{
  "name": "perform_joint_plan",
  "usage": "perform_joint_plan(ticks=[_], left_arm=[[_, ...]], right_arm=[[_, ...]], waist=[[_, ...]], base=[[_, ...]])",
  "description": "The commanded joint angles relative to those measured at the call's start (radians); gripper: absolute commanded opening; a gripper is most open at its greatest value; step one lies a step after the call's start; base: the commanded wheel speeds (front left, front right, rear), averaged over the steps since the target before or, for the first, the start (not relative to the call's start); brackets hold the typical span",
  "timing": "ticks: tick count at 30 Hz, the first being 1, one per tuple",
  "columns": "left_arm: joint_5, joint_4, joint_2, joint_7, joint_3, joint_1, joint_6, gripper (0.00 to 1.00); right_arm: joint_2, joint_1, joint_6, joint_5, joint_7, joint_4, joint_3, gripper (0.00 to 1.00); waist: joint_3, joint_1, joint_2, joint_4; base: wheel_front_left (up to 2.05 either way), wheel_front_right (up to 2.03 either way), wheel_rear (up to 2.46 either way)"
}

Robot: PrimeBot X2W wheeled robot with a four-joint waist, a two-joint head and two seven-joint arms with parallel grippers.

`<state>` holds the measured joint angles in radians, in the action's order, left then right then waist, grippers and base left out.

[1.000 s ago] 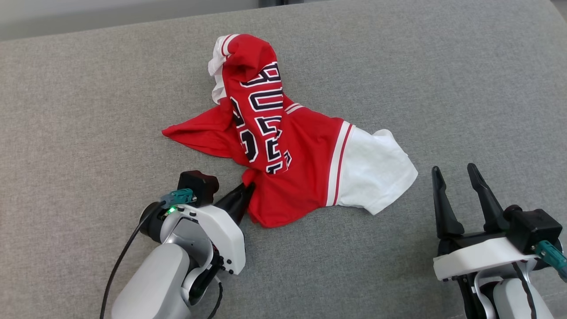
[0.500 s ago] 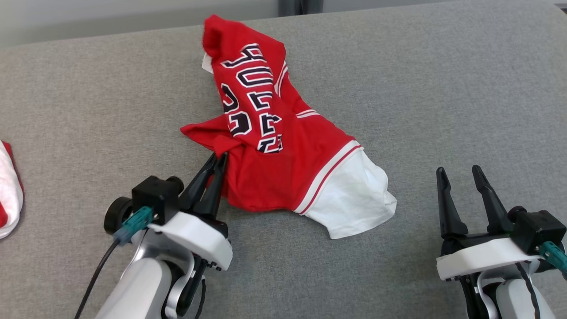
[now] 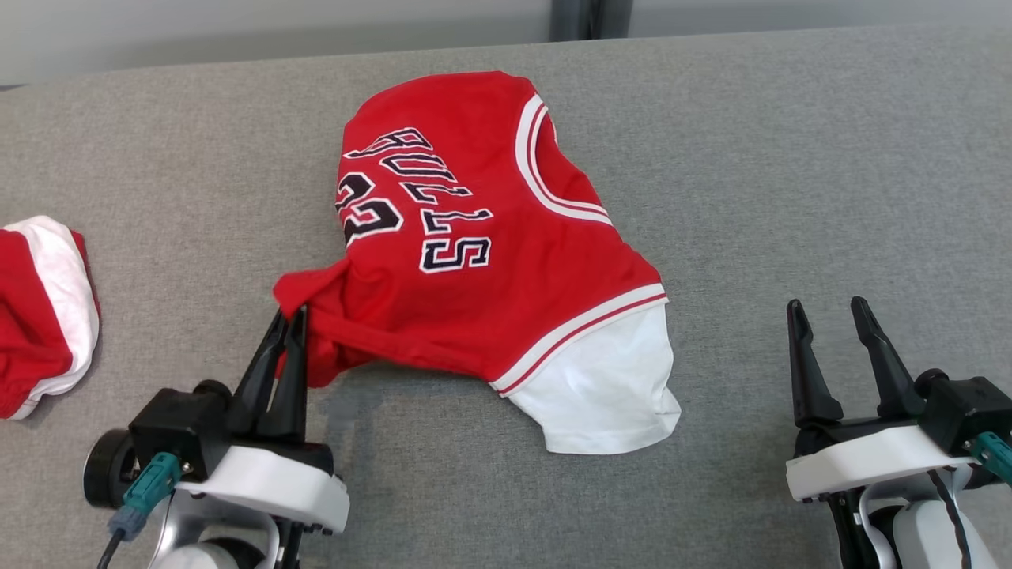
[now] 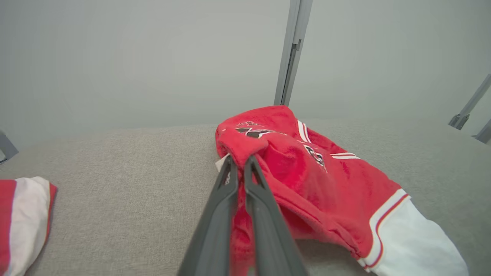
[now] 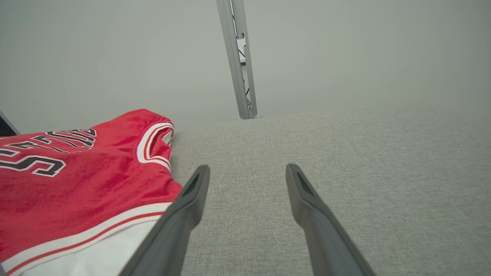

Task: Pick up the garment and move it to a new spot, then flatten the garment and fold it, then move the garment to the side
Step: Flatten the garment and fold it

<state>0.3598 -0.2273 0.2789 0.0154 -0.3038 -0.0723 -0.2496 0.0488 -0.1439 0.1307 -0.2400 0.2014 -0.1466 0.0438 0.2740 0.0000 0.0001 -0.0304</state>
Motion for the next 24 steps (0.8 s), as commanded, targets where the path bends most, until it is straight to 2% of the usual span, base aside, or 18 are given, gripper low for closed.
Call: perform_joint_plan(ticks=[1,4,5,6,10,15,18,24], left_arm=[[0.001,-0.001,0.003,0.004,0.004,0.011,-0.006,0.00],[0.030,0.033,0.003,0.013,0.017,0.030,-0.008,0.00],[0.043,0.058,-0.004,0.012,0.016,0.034,0.001,0.28],[0.066,0.111,-0.015,-0.002,0.016,0.027,0.019,1.00],[0.087,0.203,-0.030,-0.076,0.032,-0.002,0.042,1.00],[0.070,0.236,-0.046,-0.211,0.051,-0.038,0.060,1.00],[0.043,0.228,-0.045,-0.254,0.067,-0.062,0.053,1.00],[0.000,0.238,-0.035,-0.274,0.090,-0.044,0.036,1.00]], right_arm=[[0.004,-0.001,0.000,0.001,-0.003,0.003,-0.002,1.00],[0.004,-0.008,0.000,0.002,-0.007,0.011,0.000,1.00],[0.004,-0.010,0.000,0.002,-0.008,0.012,0.001,1.00],[0.005,-0.011,0.000,0.002,-0.010,0.014,0.003,1.00],[0.005,-0.014,0.000,0.002,-0.012,0.013,0.009,1.00],[0.004,-0.005,0.000,0.012,-0.013,0.017,0.007,1.00],[0.005,0.001,0.000,0.024,-0.014,0.019,0.008,1.00],[0.004,0.018,0.000,0.043,-0.025,0.023,0.017,1.00]], waist=[[0.002,0.0000,-0.0001,0.004],[0.010,0.0000,-0.0001,0.009],[0.012,0.0000,-0.0001,0.010],[0.016,0.0000,-0.0001,0.011],[0.018,0.0000,-0.0001,0.008],[0.009,0.0000,-0.0001,0.011],[-0.004,0.0000,-0.0001,0.015],[-0.041,0.0000,-0.0001,0.018]], base=[[0.00,0.00,0.00],[0.00,0.00,0.00],[0.00,0.00,0.00],[0.00,0.00,0.00],[0.00,0.00,0.00],[0.00,0.00,0.00],[0.00,0.00,0.00],[0.00,0.00,0.00]])
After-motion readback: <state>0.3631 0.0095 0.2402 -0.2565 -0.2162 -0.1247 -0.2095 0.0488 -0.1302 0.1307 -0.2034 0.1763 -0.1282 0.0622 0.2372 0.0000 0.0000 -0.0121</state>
